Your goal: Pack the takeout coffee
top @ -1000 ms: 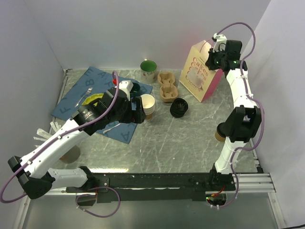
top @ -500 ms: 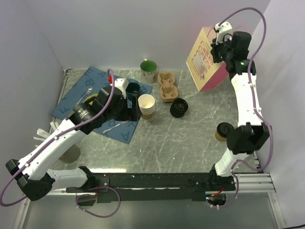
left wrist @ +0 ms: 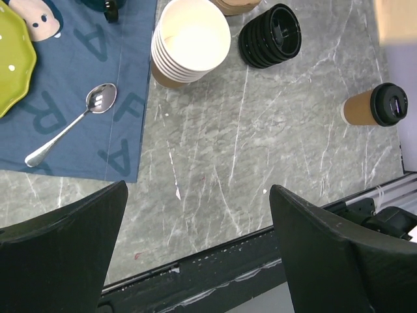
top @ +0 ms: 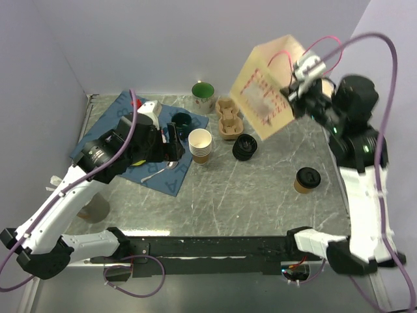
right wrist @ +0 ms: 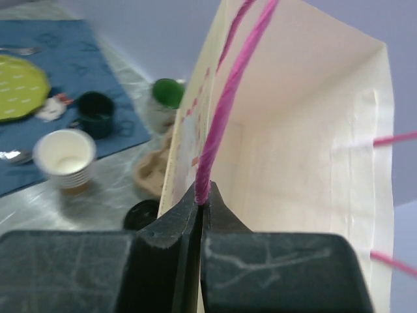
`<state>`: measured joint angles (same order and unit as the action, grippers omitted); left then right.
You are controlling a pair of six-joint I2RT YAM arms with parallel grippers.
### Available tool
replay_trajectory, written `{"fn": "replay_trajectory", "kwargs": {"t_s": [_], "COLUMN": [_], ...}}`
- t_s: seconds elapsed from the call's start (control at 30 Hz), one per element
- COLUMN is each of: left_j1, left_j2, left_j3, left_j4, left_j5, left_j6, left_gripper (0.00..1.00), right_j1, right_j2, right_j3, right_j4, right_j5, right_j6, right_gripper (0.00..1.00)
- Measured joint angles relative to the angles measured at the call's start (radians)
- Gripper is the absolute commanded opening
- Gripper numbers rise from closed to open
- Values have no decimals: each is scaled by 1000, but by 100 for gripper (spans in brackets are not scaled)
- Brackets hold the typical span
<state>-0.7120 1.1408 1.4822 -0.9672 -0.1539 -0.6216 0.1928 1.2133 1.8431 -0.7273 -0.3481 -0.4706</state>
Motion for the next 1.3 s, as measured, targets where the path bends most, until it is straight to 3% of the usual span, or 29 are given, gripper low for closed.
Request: {"fn": "replay_trajectory", "kwargs": {"t_s": [0.2, 0.43, 0.77, 1.1, 1.3], "left_j1": [1, 2, 2, 4, 10], "left_j2": [-34, -43, 48, 82, 83], "left_j3": [11, 97, 190, 188, 188], "left_j4": [-32, -68, -101, -89, -93], "left_j5": [0, 29, 64, 77, 58], "left_j6": [-1, -11, -21, -87, -106], "left_gripper": [97, 97, 97, 97, 98], "right_j1": [58, 87, 157, 397, 575], "right_j2": [-262, -410, -439, -401, -325], "right_j3": [-180, -275, -431, -485, -508], "right_j4": [-102, -209, -261, -223, -189], "right_j5": [-125, -280, -354, -269, -129], "right_j6": [-14, -14, 5, 1, -59], "right_gripper": [0, 0, 0, 0, 0]}}
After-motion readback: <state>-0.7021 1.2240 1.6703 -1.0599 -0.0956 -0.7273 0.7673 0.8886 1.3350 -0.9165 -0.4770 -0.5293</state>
